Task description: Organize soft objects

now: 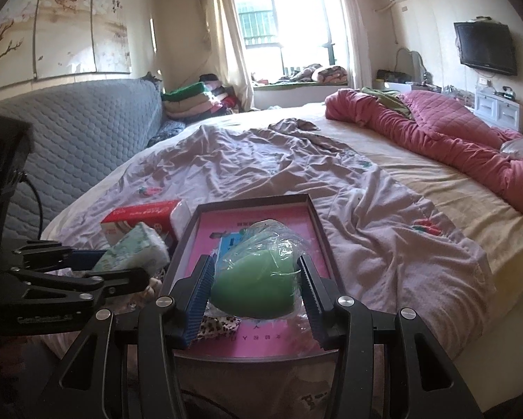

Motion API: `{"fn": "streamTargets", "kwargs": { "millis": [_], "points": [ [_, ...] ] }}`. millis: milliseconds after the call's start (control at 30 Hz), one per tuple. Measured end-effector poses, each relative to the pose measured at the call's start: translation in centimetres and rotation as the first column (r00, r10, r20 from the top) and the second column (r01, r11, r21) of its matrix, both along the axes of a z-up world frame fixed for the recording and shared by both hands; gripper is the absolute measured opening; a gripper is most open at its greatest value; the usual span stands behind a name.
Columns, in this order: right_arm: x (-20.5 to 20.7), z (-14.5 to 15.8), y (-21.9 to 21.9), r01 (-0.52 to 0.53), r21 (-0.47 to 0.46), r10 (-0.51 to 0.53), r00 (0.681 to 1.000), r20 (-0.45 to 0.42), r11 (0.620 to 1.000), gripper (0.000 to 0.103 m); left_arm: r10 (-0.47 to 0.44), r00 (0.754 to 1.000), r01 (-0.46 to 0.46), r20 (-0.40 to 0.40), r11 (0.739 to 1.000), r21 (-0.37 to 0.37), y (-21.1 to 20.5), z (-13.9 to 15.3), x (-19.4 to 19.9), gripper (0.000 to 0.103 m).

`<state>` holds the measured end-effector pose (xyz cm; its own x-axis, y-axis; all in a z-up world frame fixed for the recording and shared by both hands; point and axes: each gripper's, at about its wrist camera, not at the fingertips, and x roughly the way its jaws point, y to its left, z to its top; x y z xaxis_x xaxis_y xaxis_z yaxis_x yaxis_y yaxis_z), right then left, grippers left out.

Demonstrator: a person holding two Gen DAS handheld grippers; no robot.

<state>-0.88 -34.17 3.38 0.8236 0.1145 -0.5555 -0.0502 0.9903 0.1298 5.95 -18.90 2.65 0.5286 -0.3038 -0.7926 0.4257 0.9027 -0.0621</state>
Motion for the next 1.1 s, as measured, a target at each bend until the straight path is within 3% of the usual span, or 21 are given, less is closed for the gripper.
{"fn": "streamTargets", "kwargs": {
  "millis": [700, 1100],
  "points": [
    [1.7, -3.7, -0.2, 0.004, 0.001, -0.004, 0.994, -0.114, 1.000, 0.051, -0.032, 0.992, 0.033, -0.126, 0.999, 0.006, -1.1, -5.6, 2.5, 0.050],
    [2.6, -5.6, 0.6, -0.021, -0.032, 0.015, 0.985, -0.172, 0.999, 0.051, -0.086, 0.990, 0.091, -0.112, 0.995, 0.043, -1.5, -6.5, 2.5, 0.050]
  ]
}}
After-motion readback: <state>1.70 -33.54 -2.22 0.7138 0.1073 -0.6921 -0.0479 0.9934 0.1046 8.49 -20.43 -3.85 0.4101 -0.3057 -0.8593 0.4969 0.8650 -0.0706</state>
